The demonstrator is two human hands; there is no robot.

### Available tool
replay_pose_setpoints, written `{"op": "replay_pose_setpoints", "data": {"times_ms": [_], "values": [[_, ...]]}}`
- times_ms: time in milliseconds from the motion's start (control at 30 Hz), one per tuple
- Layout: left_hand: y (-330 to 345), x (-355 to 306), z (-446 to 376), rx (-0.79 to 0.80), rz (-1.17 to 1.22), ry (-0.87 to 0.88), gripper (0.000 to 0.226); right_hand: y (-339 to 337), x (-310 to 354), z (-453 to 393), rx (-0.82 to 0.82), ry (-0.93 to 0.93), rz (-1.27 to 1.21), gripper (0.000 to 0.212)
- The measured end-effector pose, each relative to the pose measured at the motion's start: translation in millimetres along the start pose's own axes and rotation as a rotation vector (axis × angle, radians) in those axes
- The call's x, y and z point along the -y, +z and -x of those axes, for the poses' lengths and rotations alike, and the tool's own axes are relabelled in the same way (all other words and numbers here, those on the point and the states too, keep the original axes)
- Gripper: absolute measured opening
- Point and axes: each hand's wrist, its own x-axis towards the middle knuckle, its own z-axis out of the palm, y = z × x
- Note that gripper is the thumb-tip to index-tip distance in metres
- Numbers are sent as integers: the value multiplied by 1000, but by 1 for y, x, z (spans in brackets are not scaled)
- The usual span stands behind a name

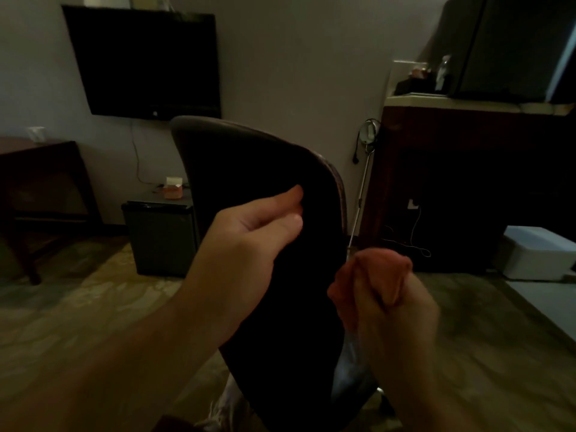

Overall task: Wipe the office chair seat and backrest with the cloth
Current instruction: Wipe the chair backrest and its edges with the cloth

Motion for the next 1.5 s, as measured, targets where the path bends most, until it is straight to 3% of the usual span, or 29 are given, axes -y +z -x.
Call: {"op": "replay_pose_setpoints", "data": {"times_ms": [100,300,400,500,733,900,967,1033,1167,1300,1400,1500], "values": [[5,0,1,21,-19,-12,48,1,4,-8,-25,-14,19,18],[12,-9,2,32,-58,-27,40,7,53,-58,-116,-435,219,18],[12,-15,6,85,-51,-78,38,-11,30,-53,-28,-458,260,8],[16,-15,8,128,-51,-120,42,-26,13,-47,8,-420,373,35],[36,-18,12,179,-61,-117,46,-17,87,-82,-100,-689,420,38],[35,-26,11,258,-14,-194,62,-38,41,-68,-121,-505,407,36],[36,-28,12,276,-16,-228,66,-44,17,-64,-116,-430,444,25],[41,-29,13,268,-12,-220,68,-44,20,-70,-120,-481,486,23],[53,-33,11,226,47,-206,28,-25,89,-87,-126,-659,404,35],[57,-30,6,348,45,-163,22,-12,113,-94,-117,-813,428,28],[56,-33,5,422,137,-224,33,-33,92,-90,-187,-628,348,32],[56,-32,3,468,62,-192,53,-48,80,-78,-296,-507,289,36]]}}
